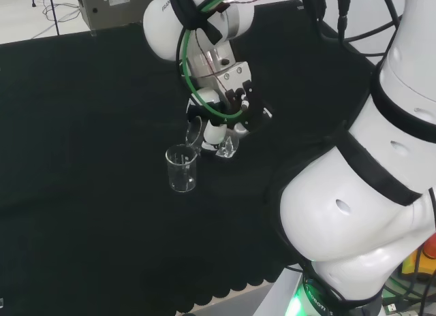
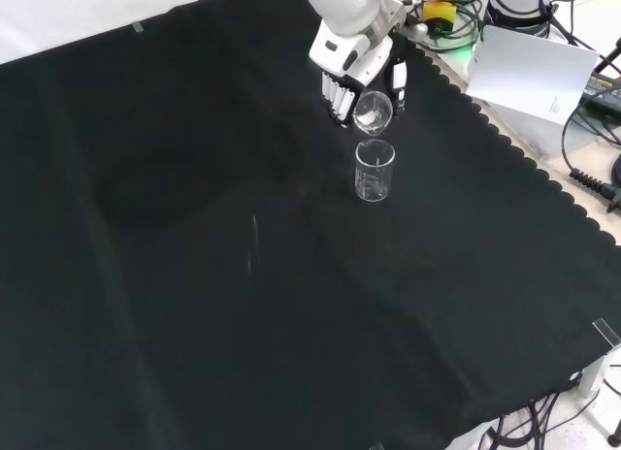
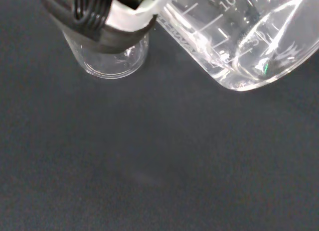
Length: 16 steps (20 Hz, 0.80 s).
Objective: Pour the water from the handheld beaker into the one on the table.
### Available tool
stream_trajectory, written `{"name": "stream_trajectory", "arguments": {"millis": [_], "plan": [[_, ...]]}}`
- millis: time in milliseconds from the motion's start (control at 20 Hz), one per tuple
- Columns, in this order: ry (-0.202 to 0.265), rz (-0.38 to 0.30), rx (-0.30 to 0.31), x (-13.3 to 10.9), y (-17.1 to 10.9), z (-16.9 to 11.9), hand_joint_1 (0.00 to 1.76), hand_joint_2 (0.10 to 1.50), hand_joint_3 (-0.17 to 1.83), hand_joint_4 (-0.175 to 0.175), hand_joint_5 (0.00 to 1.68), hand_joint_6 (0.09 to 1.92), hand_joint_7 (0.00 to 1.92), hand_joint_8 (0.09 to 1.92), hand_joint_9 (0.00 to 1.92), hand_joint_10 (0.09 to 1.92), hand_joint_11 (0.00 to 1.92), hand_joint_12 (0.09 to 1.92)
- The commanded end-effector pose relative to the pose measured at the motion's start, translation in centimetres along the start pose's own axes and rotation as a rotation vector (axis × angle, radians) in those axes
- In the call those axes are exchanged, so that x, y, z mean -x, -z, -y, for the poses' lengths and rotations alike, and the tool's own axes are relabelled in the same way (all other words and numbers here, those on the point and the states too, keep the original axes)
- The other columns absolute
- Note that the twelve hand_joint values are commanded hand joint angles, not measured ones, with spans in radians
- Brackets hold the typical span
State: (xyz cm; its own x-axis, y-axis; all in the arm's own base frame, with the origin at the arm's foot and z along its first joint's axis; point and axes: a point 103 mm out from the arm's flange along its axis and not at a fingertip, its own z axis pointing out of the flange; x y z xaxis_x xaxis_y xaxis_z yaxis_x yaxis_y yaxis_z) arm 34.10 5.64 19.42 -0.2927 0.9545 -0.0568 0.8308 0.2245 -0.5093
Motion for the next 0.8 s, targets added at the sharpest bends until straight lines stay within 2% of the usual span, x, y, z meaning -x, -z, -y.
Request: {"name": "stream_trajectory", "arguments": {"millis": [50, 800], "plan": [[-0.012, 0.073, -0.034, -0.8, 0.3, -0.1, 1.41, 1.07, -0.17, -0.108, 1.11, 0.83, 1.18, 0.74, 1.38, 0.46, 1.14, 1.0], [-0.062, 0.188, -0.091, -2.3, 1.3, -0.4, 1.41, 1.07, -0.17, -0.109, 1.12, 0.82, 1.18, 0.73, 1.38, 0.47, 1.15, 1.02]]}}
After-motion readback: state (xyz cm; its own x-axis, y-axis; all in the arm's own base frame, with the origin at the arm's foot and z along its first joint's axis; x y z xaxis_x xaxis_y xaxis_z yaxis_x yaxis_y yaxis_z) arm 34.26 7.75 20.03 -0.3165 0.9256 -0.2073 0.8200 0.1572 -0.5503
